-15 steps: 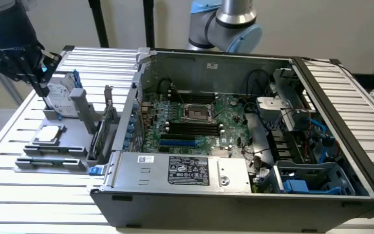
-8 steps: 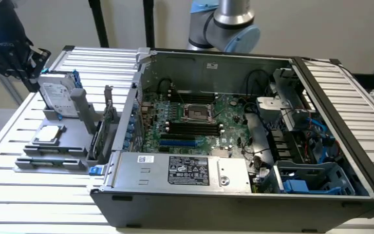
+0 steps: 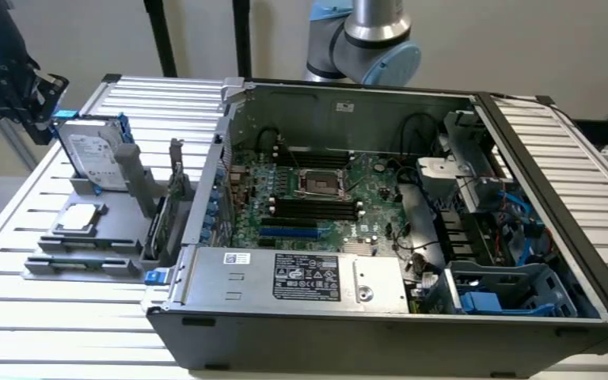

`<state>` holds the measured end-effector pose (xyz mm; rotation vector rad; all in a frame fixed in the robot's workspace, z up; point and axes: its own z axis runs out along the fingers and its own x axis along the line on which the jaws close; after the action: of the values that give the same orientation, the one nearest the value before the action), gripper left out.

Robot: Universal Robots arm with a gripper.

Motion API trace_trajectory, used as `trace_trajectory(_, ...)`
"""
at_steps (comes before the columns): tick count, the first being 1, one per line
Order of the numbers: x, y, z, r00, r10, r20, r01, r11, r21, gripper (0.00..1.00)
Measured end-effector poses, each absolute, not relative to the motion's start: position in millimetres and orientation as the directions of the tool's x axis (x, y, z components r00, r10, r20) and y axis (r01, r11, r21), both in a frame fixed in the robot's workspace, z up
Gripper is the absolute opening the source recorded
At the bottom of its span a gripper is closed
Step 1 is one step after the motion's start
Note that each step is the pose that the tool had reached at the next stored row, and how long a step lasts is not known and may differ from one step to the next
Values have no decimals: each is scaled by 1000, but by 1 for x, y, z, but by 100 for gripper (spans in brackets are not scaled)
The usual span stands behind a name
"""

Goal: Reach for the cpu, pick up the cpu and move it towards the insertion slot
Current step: 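Reach for the cpu, then pick up the cpu and move it towards the insertion slot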

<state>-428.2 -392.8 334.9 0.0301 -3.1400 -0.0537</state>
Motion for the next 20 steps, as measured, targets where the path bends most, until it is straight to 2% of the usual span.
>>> trace_trajectory(13, -429, -393, 335, -1000, -19, 1, -19, 999, 34, 11)
trace_trajectory(14, -429, -393, 335, -1000, -19, 1, -19, 999, 34, 12)
trace_trajectory(16, -429, -393, 335, -1000, -19, 1, -19, 999, 34, 24)
trace_trajectory(17, -429, -393, 335, -1000, -19, 1, -19, 999, 34, 24)
trace_trajectory(19, -429, -393, 335, -1000, -19, 1, -19, 999, 34, 36)
trace_trajectory(20, -429, -393, 335, -1000, -19, 1, -19, 999, 34, 36)
